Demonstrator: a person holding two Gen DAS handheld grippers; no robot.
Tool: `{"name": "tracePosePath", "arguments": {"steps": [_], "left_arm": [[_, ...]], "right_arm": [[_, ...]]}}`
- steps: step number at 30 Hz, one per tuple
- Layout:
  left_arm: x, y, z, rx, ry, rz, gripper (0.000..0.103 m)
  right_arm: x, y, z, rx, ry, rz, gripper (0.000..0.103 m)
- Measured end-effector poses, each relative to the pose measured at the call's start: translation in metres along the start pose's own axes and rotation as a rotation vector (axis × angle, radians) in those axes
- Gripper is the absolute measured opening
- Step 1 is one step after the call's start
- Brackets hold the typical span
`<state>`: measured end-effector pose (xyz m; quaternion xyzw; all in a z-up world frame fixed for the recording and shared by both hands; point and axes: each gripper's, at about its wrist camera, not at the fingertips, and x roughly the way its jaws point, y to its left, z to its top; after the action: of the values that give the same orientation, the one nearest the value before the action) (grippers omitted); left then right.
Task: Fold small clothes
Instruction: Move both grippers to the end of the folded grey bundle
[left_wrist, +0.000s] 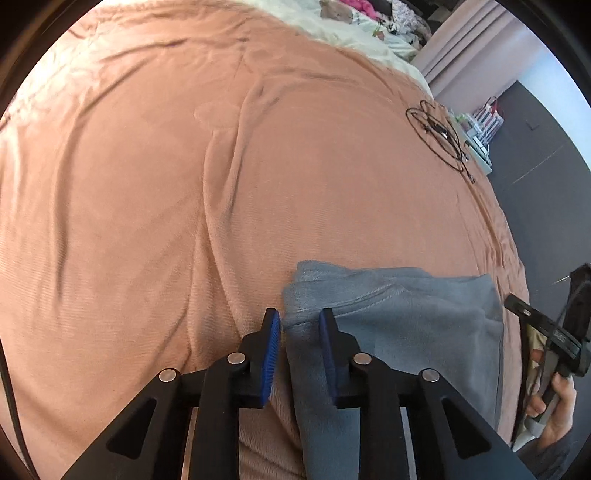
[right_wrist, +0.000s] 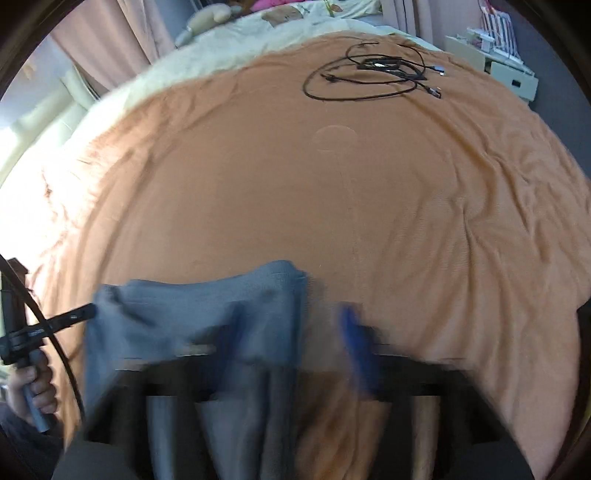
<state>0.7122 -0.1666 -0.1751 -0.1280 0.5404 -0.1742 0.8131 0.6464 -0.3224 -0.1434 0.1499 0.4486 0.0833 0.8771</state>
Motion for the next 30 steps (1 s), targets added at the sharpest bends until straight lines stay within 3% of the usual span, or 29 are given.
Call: {"name": "tracePosePath", "arguments": {"steps": [4, 12, 16, 18, 24, 30], "left_arm": [[-0.017, -0.02, 0.002, 0.037, -0.037, -0.025, 0.025], [-0.012, -0.085, -0.007, 0.18, 0.013, -0.123, 0.025], [0.013, -0.099, -0.007, 0.214, 0.055, -0.141, 0.025], [0.027, -0.105, -0.005, 0.227, 0.072, -0.143, 0.025], [0.066, -0.107, 0.002, 0.193, 0.104, -0.087, 0.025], [0.067, -0.103, 0.008, 0.159, 0.088, -0.13, 0.025]], "right_arm": [[-0.007, 0.003, -0.015, -0.061, 0.018, 0.032, 0.075], [0.004, 0.005, -0.029, -0.114, 0.085, 0.025, 0.075], [0.016, 0.001, -0.023, -0.071, 0.125, 0.052, 0.046], [0.021, -0.007, -0.019, -0.05, 0.121, 0.054, 0.044], [0.02, -0.021, -0.023, -0.011, 0.1, 0.095, 0.041], [0.018, -0.042, -0.028, 0.094, 0.105, 0.185, 0.041]]}}
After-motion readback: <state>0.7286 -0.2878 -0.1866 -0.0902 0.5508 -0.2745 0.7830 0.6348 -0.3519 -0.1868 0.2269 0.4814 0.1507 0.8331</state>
